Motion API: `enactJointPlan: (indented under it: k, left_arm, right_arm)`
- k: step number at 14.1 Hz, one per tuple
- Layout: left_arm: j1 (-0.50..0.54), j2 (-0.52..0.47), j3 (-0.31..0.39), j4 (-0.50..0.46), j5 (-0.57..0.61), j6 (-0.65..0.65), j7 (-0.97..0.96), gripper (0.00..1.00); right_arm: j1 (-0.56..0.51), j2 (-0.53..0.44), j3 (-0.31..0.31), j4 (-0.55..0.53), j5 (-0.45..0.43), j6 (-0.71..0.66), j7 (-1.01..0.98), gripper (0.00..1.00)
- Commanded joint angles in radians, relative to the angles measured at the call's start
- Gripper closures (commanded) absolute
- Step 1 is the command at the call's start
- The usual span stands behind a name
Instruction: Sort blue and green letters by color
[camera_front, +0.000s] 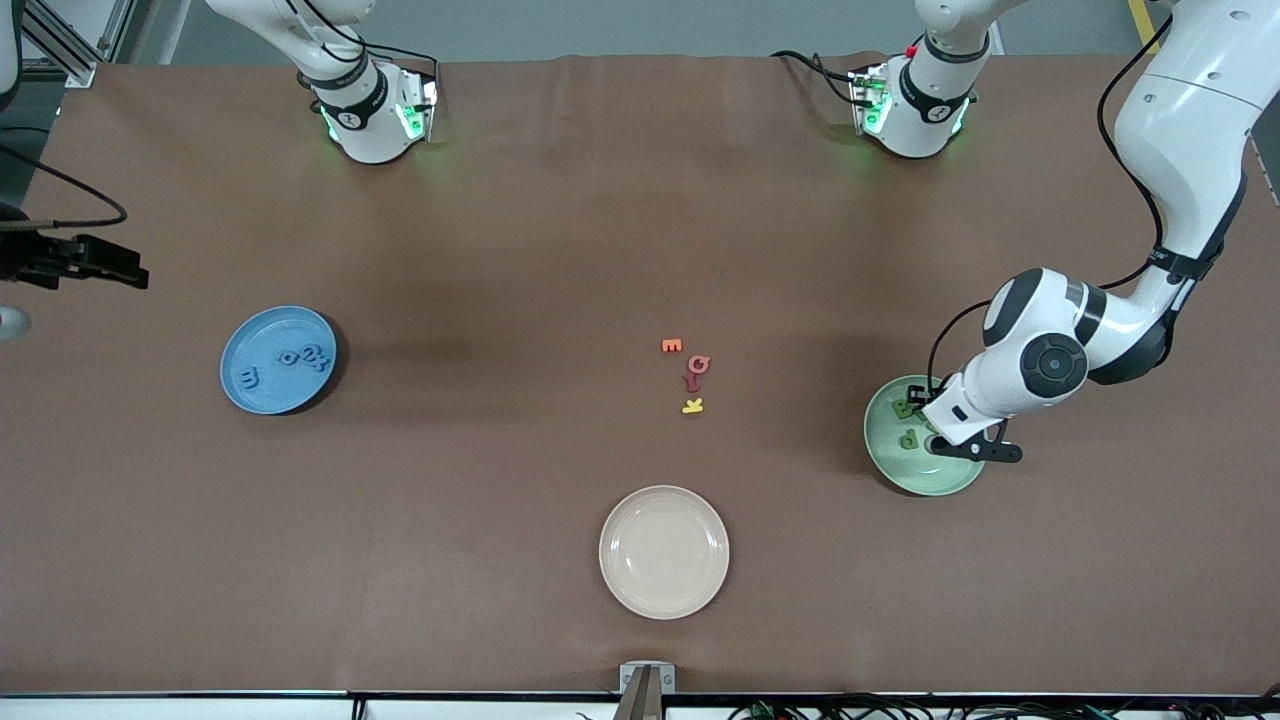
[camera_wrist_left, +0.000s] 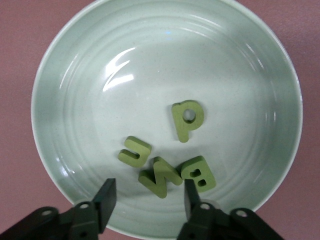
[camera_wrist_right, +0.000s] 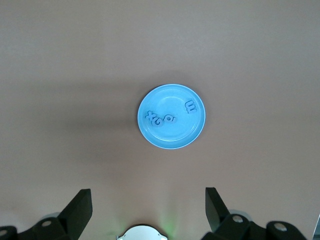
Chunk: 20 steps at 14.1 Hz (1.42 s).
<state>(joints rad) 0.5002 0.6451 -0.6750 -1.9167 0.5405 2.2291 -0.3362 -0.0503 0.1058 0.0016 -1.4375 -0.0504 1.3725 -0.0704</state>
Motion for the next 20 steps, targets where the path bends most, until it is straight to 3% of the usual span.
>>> enactJointPlan:
  k: [1,10,12,14,17,20]
  left_arm:
    - [0.007,-0.016,-0.011,0.001,0.021,-0.002,-0.003,0.03]
    - [0.027,-0.022,-0.014,0.01,0.021,-0.003,0.012,0.01]
    - [0.035,-0.024,-0.014,0.03,-0.008,-0.008,0.101,0.01]
    - [0.038,-0.042,-0.005,0.028,-0.144,-0.008,0.216,0.01]
    - [-0.001,-0.128,0.07,0.019,-0.335,-0.043,0.39,0.01]
    - [-0.093,-0.234,0.185,0.004,-0.393,-0.121,0.405,0.01]
  right_arm:
    - [0.053,-0.101,-0.047,-0.087,0.003,0.0,0.0,0.0]
    - [0.047,-0.259,-0.06,-0.184,0.004,-0.006,0.0,0.0]
    - [0.05,-0.282,-0.049,-0.188,0.004,0.003,0.0,0.0]
    - [0.047,-0.279,-0.037,-0.19,0.006,0.008,0.001,0.0]
    - [0.021,-0.273,-0.037,-0.193,0.043,0.023,0.0,0.0]
    - [0.018,-0.272,-0.04,-0.21,0.049,0.051,-0.002,0.0]
